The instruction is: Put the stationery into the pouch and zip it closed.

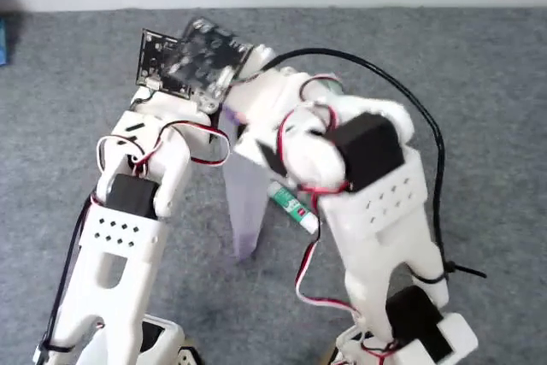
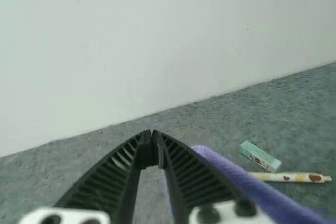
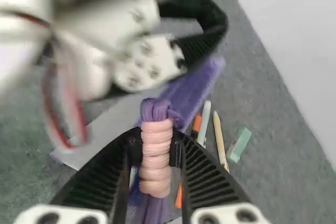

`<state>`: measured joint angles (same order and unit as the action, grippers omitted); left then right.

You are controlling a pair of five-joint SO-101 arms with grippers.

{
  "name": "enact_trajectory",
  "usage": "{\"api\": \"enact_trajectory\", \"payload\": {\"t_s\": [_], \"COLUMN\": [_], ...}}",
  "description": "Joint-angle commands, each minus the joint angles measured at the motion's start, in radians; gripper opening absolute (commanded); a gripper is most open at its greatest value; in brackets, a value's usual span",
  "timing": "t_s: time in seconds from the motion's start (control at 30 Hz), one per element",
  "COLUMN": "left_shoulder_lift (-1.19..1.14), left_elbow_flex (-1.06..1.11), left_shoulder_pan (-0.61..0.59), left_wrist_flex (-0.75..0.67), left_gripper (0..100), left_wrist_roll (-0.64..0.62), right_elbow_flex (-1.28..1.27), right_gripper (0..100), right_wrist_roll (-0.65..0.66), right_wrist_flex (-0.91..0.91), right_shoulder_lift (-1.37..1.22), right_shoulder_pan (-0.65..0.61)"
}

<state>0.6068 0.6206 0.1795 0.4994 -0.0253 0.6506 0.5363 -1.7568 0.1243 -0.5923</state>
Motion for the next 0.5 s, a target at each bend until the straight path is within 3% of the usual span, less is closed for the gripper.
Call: {"api": "enact_trajectory", "payload": {"t_s": [0.0, 0.2, 0.47], "left_shoulder_lift": [0.005, 0.138, 0.388], "left_elbow_flex": [-0.054, -0.056, -0.056], "left_shoulder_pan": [-0.020, -0.029, 0.137], "left_wrist_flex": [0.072, 0.167, 0.427], "left_gripper": [1, 1, 1], "left_wrist_roll": [-0.014, -0.014, -0.015], "right_elbow_flex": [-0.043, -0.049, -0.054], "right_gripper": [0.9, 0.9, 0.9], "right_wrist_roll": [0.017, 0.014, -0.095], "right_wrist_flex": [-0.035, -0.030, 0.013], "right_shoulder_lift": [0.022, 0.021, -0.015], "right_shoulder_pan": [0.054, 0.068, 0.079]}}
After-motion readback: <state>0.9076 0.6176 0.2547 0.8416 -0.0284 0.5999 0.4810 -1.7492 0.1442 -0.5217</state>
